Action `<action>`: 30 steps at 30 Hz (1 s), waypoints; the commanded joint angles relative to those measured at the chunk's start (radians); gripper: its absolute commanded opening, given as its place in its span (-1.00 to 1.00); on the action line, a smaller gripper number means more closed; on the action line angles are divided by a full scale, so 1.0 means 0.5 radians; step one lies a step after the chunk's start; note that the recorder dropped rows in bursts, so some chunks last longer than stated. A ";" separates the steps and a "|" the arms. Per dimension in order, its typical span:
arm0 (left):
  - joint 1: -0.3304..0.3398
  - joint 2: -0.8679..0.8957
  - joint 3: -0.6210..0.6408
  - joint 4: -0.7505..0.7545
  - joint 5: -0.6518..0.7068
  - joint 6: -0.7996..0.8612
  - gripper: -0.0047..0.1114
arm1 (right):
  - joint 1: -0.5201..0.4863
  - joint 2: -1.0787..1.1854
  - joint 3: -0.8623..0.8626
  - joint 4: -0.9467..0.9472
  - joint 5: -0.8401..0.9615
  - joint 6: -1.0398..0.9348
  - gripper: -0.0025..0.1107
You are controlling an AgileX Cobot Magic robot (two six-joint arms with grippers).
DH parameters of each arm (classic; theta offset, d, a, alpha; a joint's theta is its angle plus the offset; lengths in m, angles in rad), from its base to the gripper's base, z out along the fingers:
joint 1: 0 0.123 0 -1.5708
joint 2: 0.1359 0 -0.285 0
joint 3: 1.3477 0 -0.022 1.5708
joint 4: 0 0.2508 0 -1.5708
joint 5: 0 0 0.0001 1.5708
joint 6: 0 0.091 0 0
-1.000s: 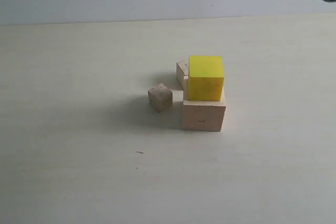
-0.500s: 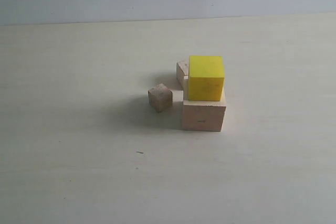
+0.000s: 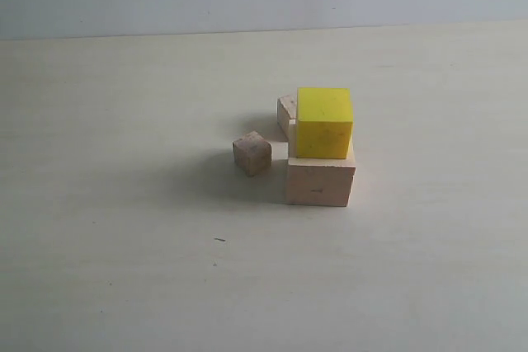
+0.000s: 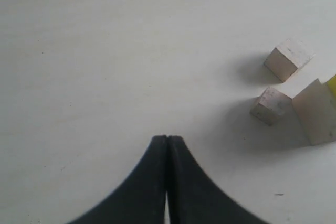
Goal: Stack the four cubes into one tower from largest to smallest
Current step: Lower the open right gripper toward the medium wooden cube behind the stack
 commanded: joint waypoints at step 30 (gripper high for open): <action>0.006 -0.394 0.340 0.003 0.006 -0.007 -0.92 | 0.249 0.572 -0.062 -0.372 0.050 0.477 0.25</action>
